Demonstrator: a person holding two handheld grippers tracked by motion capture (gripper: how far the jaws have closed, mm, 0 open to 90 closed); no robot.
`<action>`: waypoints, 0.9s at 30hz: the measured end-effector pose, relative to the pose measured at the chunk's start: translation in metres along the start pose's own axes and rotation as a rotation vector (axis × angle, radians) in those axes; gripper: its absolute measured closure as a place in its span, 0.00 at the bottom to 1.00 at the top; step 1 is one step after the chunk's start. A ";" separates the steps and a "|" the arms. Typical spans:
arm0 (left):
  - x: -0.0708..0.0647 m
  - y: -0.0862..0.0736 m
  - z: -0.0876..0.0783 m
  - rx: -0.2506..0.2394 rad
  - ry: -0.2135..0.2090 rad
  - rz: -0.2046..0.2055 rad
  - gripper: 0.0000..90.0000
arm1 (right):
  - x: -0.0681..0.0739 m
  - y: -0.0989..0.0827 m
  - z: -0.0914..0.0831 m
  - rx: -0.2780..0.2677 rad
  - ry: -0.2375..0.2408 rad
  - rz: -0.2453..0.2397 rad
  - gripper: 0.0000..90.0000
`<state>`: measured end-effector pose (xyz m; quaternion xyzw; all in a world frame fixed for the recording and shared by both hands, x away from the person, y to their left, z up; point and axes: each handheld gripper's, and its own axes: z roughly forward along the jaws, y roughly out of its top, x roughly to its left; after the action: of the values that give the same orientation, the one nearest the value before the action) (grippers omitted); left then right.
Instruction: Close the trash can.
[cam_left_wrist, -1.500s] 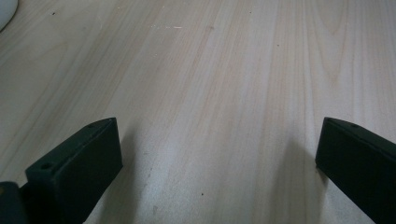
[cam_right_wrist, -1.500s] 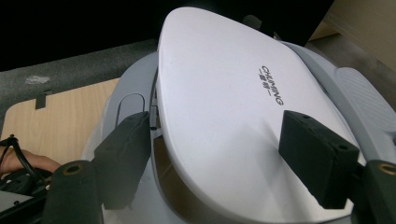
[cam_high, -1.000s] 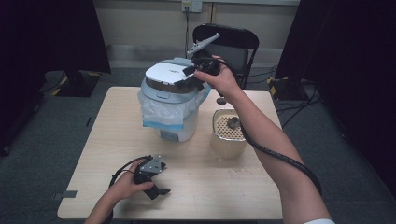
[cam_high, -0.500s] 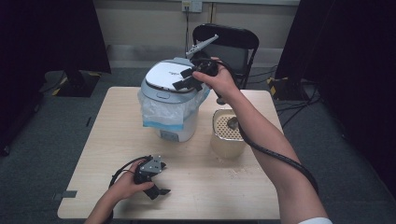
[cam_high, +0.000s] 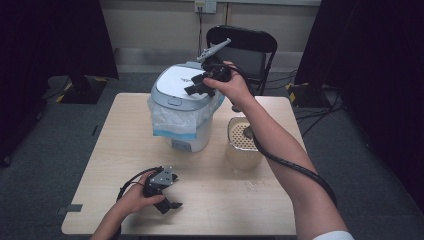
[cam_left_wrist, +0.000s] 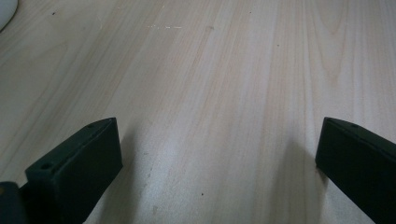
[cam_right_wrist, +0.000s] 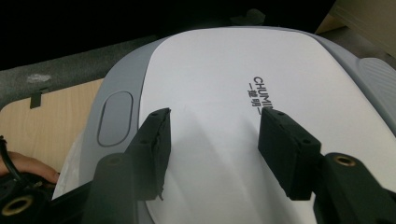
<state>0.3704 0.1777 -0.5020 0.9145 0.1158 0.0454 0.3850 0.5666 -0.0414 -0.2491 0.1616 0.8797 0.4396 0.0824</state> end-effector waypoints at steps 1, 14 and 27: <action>0.000 0.000 0.000 -0.001 0.000 0.000 0.00 | -0.001 -0.001 0.001 -0.007 -0.003 0.002 0.49; 0.000 0.000 0.000 -0.001 0.000 0.000 0.00 | -0.006 -0.003 0.006 -0.051 -0.022 0.026 0.49; 0.000 0.000 0.000 -0.001 0.000 0.000 0.00 | -0.008 -0.003 0.009 -0.073 -0.024 0.035 0.49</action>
<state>0.3703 0.1776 -0.5021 0.9143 0.1159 0.0454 0.3854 0.5762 -0.0393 -0.2574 0.1790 0.8590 0.4710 0.0911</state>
